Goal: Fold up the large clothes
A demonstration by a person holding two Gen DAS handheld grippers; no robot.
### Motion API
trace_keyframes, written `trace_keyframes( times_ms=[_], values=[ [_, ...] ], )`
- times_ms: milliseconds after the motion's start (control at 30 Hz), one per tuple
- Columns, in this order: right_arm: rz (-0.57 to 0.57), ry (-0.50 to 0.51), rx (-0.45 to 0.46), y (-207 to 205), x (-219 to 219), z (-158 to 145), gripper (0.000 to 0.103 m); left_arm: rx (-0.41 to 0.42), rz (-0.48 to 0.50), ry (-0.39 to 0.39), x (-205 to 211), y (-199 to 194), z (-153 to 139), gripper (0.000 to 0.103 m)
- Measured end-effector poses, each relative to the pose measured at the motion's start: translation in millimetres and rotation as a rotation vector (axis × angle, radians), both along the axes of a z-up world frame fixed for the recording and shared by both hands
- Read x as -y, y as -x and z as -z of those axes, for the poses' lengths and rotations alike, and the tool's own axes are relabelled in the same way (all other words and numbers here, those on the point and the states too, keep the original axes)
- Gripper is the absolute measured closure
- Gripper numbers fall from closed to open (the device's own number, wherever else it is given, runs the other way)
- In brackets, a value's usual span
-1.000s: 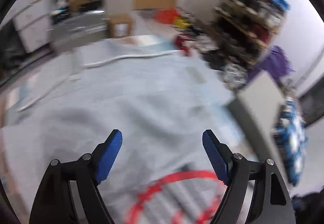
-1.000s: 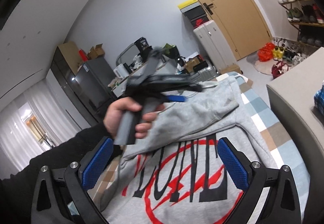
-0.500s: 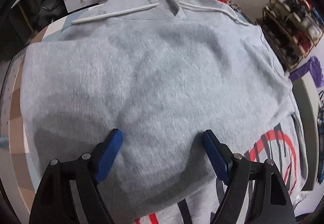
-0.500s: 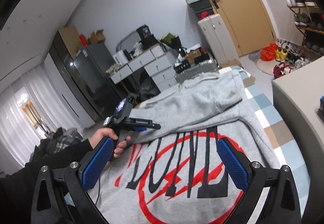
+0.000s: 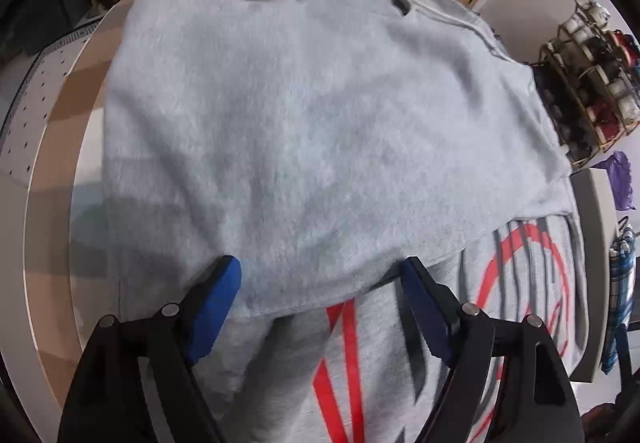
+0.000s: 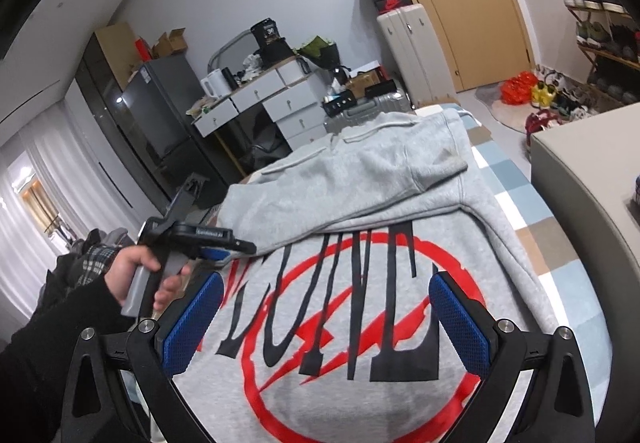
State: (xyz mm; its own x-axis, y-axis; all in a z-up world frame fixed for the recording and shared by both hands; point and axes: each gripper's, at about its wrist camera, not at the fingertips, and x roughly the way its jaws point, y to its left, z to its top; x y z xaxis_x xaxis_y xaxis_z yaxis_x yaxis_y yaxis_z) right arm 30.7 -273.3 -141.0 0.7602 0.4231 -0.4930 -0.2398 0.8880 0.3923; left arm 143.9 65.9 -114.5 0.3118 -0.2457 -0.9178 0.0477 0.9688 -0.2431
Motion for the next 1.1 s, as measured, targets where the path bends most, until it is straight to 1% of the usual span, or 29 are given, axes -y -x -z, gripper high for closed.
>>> trace_keyframes(
  times_ms=[33, 133, 167, 233, 267, 300, 367, 433, 533, 600, 667, 800, 833, 900, 933, 967, 1000, 1033, 1100],
  values=[
    [0.001, 0.01, -0.003, 0, -1, 1, 0.0, 0.016, -0.008, -0.004, 5, 3, 2, 0.025],
    [0.004, 0.045, -0.007, -1, -5, 3, 0.0, -0.038, -0.023, -0.073, 18, 9, -1, 0.024],
    [0.005, 0.054, -0.01, -2, -5, 5, 0.0, -0.029, -0.021, -0.09, 20, 12, -6, 0.024],
    [0.007, 0.059, -0.02, -3, -5, 7, 0.0, -0.008, -0.01, -0.18, 31, 17, -12, 0.024],
    [0.01, 0.061, -0.028, -4, -4, 9, 0.0, -0.006, -0.002, -0.235, 33, 18, -10, 0.024],
    [0.011, 0.06, -0.032, -6, -4, 9, 0.0, -0.012, 0.002, -0.257, 35, 19, -5, 0.024],
    [0.014, 0.062, -0.041, -8, -3, 12, 0.0, -0.09, -0.001, -0.282, 30, 22, 19, 0.023],
    [0.02, 0.065, -0.054, -11, -3, 14, 0.0, -0.036, 0.001, -0.265, 36, 29, 20, 0.022],
    [0.024, 0.06, -0.083, -14, -2, 18, 0.0, -0.057, 0.002, -0.269, 37, 40, 23, 0.022],
    [0.016, 0.064, -0.087, -14, -4, 19, 0.0, -0.039, 0.001, -0.244, 38, 50, 17, 0.022],
    [0.02, 0.097, -0.081, -13, -7, 20, 0.0, -0.03, 0.013, -0.226, 41, 58, 10, 0.022],
    [0.023, 0.121, -0.101, -19, -14, 24, 0.0, 0.013, 0.014, -0.212, 47, 57, -26, 0.022],
    [0.022, 0.12, -0.106, -20, -15, 24, 0.0, 0.025, 0.012, -0.188, 47, 56, -36, 0.022],
    [0.015, 0.117, -0.105, -20, -18, 24, 0.0, 0.052, -0.009, -0.126, 50, 49, -68, 0.022],
    [0.01, 0.121, -0.101, -19, -21, 24, 0.0, 0.075, -0.024, -0.11, 44, 43, -83, 0.022],
    [0.001, 0.128, -0.097, -19, -23, 23, 0.0, 0.097, -0.035, -0.106, 45, 39, -91, 0.022],
    [-0.007, 0.135, -0.096, -19, -26, 23, 0.0, 0.124, -0.049, -0.113, 46, 29, -103, 0.022],
    [-0.013, 0.137, -0.096, -19, -28, 23, 0.0, 0.13, -0.062, -0.122, 45, 14, -112, 0.022],
    [-0.025, 0.13, -0.101, -18, -30, 24, 0.0, 0.105, -0.079, -0.131, 31, -9, -125, 0.022]
  ],
)
